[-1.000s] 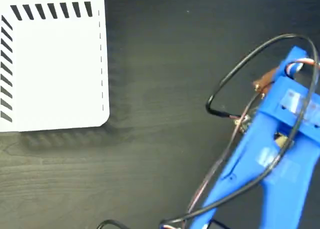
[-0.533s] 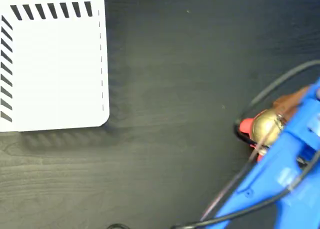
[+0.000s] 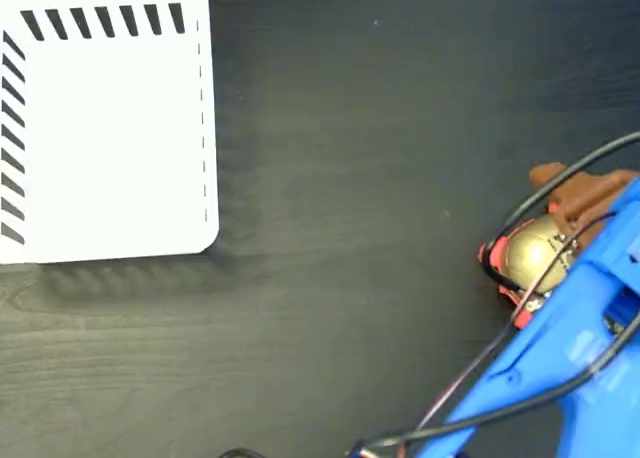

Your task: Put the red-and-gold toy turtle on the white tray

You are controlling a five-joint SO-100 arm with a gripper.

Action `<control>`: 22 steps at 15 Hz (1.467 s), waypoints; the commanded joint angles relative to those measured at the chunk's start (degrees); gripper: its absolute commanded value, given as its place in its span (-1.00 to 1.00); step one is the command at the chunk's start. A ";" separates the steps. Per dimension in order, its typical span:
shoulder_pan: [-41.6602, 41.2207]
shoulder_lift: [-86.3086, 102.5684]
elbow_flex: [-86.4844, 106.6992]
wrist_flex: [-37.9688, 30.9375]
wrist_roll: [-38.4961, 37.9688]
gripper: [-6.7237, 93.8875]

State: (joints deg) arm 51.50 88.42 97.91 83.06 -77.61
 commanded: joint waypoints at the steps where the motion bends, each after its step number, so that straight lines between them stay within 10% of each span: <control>1: 1.05 0.44 0.97 -3.78 2.11 0.48; 22: 1.93 -3.96 14.41 -21.01 3.52 0.47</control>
State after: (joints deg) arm 53.00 82.71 112.59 62.58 -74.09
